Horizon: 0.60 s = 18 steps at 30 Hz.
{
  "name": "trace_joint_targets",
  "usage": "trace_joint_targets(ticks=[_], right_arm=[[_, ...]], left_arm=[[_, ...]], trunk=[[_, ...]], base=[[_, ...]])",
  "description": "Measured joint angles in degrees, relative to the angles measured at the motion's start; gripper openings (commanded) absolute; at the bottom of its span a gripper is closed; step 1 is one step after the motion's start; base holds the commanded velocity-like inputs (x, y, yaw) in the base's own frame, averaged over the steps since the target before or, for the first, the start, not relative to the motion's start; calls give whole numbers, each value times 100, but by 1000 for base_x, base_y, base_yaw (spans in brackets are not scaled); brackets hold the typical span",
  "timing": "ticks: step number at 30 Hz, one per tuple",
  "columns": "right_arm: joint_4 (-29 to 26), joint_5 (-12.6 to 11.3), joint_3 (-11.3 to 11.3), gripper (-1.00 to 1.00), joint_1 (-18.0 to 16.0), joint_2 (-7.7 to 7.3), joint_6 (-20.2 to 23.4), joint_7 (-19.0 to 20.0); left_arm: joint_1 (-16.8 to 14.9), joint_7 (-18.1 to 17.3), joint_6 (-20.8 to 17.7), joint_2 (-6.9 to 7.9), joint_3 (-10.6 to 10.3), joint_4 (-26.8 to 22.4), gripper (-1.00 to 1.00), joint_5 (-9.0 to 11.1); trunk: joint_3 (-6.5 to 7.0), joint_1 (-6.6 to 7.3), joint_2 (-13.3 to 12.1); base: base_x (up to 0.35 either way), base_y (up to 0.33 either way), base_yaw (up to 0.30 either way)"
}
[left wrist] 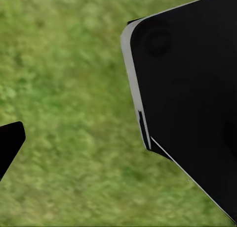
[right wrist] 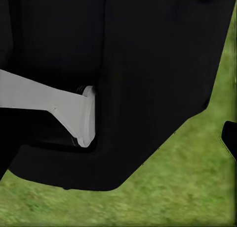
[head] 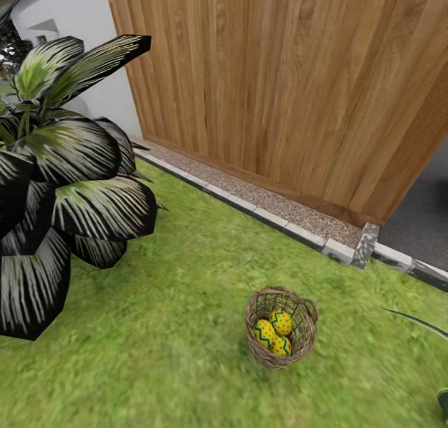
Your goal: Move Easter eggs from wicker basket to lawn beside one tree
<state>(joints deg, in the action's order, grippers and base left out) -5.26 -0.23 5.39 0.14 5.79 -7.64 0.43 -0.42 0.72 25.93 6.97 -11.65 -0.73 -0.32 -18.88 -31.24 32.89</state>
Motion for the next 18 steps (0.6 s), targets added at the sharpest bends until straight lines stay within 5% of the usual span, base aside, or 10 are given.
trace_joint_targets(ticks=[18], right_arm=[[5, 5, -1, 100, 1, -6, 8, 1]], left_arm=[[0, 0, 1, 0, 1, 0, 100, 0]], trunk=[[0, -1, 0]], base=[[108, -180, 0]])
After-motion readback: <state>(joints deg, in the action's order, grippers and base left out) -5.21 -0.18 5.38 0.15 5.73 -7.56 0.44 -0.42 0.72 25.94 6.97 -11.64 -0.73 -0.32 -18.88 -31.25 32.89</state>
